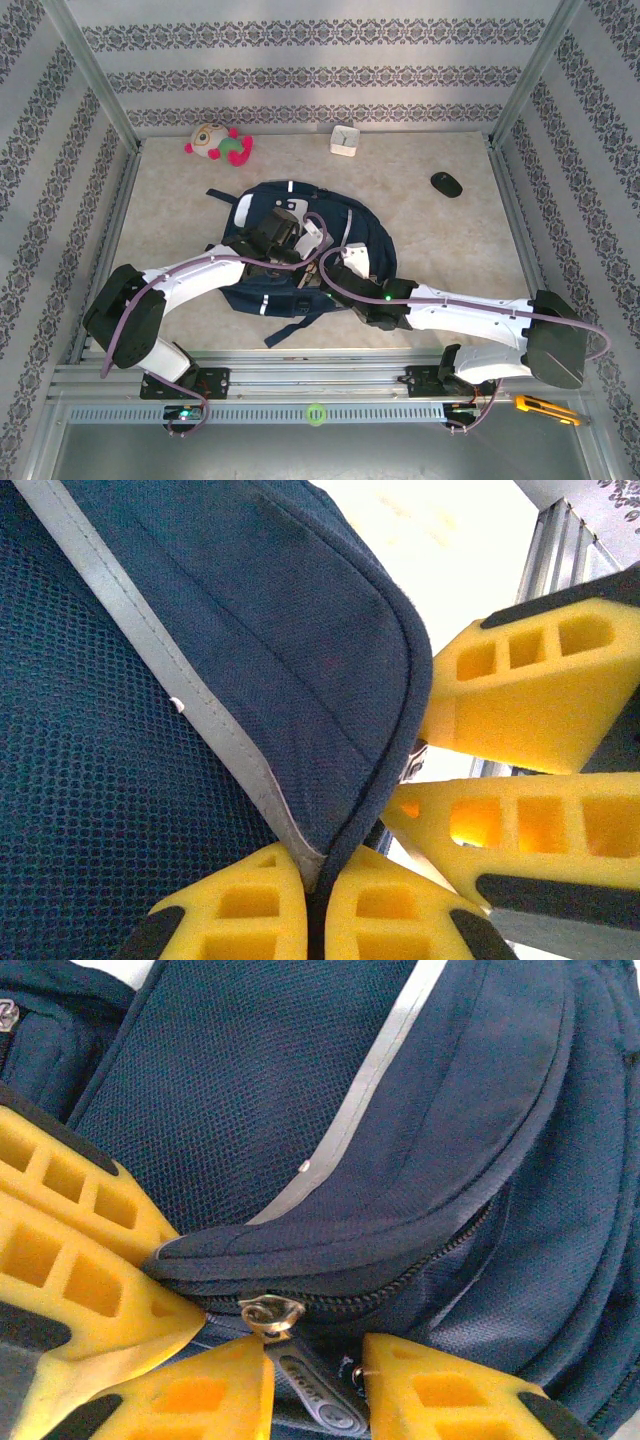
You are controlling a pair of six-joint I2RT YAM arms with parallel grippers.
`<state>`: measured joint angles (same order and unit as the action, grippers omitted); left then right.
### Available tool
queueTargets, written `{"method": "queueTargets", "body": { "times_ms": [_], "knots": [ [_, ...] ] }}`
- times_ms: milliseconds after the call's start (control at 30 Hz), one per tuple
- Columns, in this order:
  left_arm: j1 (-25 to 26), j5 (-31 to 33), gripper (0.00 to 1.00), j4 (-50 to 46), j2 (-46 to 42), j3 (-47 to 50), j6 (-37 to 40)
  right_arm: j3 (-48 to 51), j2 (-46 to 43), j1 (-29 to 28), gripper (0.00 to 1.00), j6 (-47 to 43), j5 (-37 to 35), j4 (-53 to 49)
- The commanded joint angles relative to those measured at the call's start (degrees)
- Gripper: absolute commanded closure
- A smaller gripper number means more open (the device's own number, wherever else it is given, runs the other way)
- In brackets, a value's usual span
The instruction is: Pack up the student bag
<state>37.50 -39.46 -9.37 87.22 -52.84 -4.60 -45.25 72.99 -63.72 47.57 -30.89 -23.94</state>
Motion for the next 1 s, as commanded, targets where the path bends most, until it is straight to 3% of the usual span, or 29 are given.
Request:
{"method": "queueTargets", "body": {
  "times_ms": [0,333,567,767,967],
  "knots": [
    [-0.58,-2.71,1.00,-3.05,-0.76,-0.27,-0.86,0.64,0.22,2.35,0.76,-1.08,-4.64,-5.28],
    [-1.39,5.91,1.00,-11.56,-2.36,-0.69,7.81,0.92,-4.49,10.45,0.84,-7.41,4.31,-8.59],
    [-1.89,5.89,1.00,-12.55,-3.10,-0.87,9.28,3.73,-8.13,18.74,0.86,-11.20,13.34,-7.62],
    [-2.03,6.34,1.00,-13.84,-3.96,-0.69,11.60,7.06,-11.18,26.55,0.84,-16.25,26.71,-2.37],
    [-2.03,5.47,1.00,-14.88,-4.64,-0.88,13.37,7.45,-10.30,32.60,0.84,-20.27,31.16,-1.66]
  ]
}}
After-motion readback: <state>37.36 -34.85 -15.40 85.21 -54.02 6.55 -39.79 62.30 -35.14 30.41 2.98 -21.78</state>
